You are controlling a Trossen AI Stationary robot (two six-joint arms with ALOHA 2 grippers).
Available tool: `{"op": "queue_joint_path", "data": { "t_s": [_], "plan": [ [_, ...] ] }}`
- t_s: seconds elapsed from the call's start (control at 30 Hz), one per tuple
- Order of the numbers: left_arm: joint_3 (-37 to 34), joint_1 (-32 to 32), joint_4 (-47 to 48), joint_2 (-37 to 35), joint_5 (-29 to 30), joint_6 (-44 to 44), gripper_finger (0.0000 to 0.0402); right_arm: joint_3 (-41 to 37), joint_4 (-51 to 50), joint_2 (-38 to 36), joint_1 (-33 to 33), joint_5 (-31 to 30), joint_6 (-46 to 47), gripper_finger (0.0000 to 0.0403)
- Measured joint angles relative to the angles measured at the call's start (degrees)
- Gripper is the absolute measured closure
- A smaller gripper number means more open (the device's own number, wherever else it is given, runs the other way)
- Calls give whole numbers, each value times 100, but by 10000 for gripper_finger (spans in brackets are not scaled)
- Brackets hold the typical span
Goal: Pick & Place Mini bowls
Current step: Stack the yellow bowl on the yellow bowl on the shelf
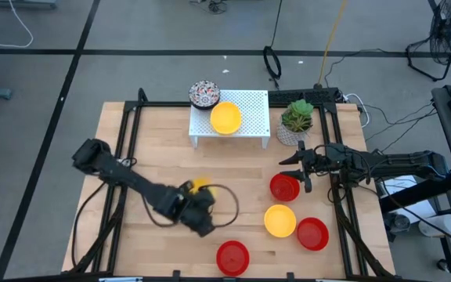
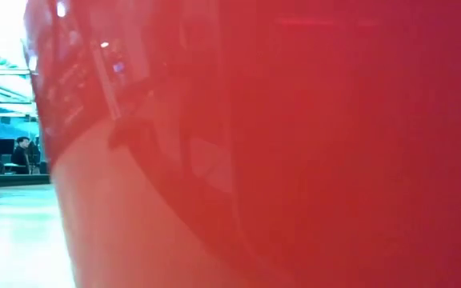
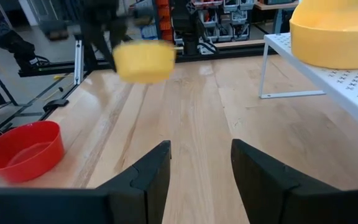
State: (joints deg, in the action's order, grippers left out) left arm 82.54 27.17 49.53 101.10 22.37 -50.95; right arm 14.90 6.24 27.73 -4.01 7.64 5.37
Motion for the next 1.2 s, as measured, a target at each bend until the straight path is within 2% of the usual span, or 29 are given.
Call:
{"op": "queue_joint_path", "data": {
  "t_s": [0.3, 0.4, 0.5, 0.63, 0.9, 1.0, 1.2],
  "plan": [
    [1203, -1159, -32, 0, 1293, 2881, 396, 0, 0, -2, 0, -4, -8, 248],
    [1433, -1635, -112, 0, 1373, 3610, 388, 0, 0, -2, 0, -11, -50, 248],
    [1447, -2107, -597, 0, 1353, 4376, 385, 0, -2, 0, 0, -28, -183, 248],
    [1447, -2722, -1095, 7, 962, 5187, 396, 0, -2, 0, 0, -31, -342, 248],
    [1447, -3666, -1051, 7, 423, 5341, 389, 0, -7, -1, 0, -32, -368, 248],
    [1447, -3864, -975, 7, 75, 5181, 396, 0, -7, 0, 0, -33, -462, 248],
    [1447, -3998, -912, 7, -627, 4895, 384, 0, -7, -1, 0, -33, -477, 248]
  ]
}}
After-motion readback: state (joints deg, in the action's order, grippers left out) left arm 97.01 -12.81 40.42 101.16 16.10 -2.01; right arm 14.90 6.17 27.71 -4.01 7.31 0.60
